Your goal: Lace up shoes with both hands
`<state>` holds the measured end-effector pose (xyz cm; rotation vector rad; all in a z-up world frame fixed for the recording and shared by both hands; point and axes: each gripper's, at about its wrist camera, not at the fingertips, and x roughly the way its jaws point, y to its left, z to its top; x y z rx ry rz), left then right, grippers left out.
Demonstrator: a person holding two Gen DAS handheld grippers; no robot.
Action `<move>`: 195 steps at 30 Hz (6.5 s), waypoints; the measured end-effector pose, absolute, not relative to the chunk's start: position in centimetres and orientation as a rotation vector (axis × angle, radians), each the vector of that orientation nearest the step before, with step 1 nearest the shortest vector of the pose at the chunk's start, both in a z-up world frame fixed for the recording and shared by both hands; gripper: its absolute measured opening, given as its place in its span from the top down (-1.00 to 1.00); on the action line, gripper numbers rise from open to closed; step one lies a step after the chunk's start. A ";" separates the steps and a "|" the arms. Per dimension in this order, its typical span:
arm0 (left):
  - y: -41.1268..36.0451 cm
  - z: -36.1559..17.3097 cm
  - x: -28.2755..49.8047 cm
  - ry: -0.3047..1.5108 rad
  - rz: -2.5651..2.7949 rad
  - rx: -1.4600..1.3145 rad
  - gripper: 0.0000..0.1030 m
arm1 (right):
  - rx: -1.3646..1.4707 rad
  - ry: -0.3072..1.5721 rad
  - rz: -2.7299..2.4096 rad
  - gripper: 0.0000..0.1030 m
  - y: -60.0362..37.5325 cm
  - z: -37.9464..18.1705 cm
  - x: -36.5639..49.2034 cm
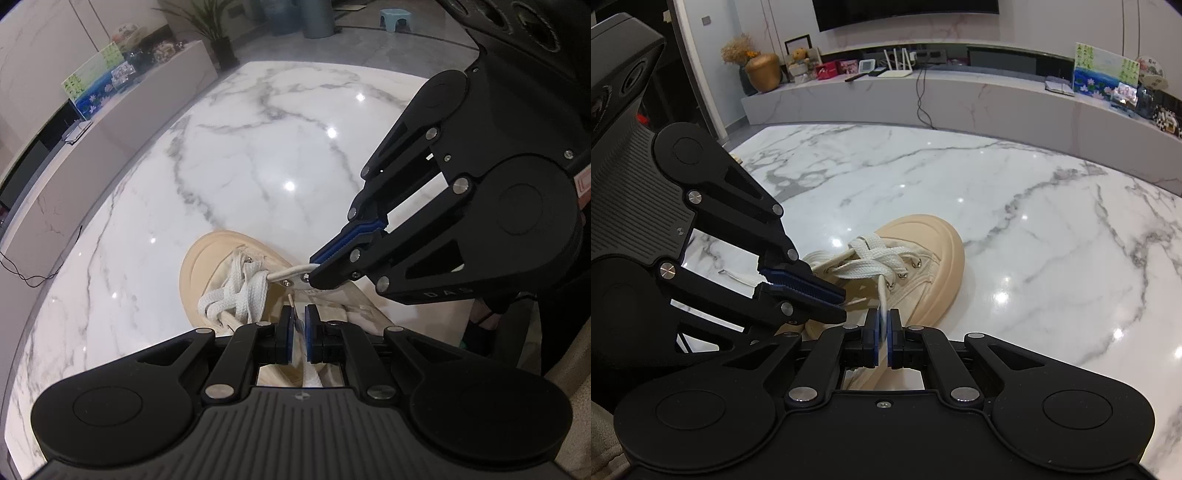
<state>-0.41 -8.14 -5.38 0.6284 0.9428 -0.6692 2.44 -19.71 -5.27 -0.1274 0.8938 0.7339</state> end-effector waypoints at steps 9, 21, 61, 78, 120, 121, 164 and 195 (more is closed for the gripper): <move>-8.2 -4.9 -0.7 0.947 -0.635 0.637 0.79 | -0.135 0.888 0.738 0.96 -19.8 -5.3 2.5; -8.4 -4.3 -1.5 0.992 -0.521 0.535 0.34 | -0.136 0.873 0.739 0.96 -20.0 -5.5 2.3; -8.7 -6.6 -2.4 0.980 -0.554 0.715 0.99 | -0.084 0.873 0.760 0.95 -20.6 -5.6 2.5; -9.1 -4.9 -2.0 0.868 -0.623 0.709 0.99 | -0.078 0.908 0.742 0.95 -20.8 -5.6 2.8; -9.8 -5.9 0.4 0.880 -0.618 0.742 0.99 | -0.156 0.888 0.783 0.95 -20.1 -5.3 2.6; -9.8 -5.9 0.6 0.881 -0.618 0.743 0.99 | -0.157 0.888 0.783 0.95 -20.1 -5.3 2.6; -9.6 -6.3 1.1 0.886 -0.665 0.729 0.99 | -0.854 0.698 1.121 0.87 -16.8 -6.1 3.4; -5.1 -3.6 -3.3 0.883 -0.539 0.565 0.73 | -0.970 0.885 0.839 0.98 -22.1 -6.0 2.7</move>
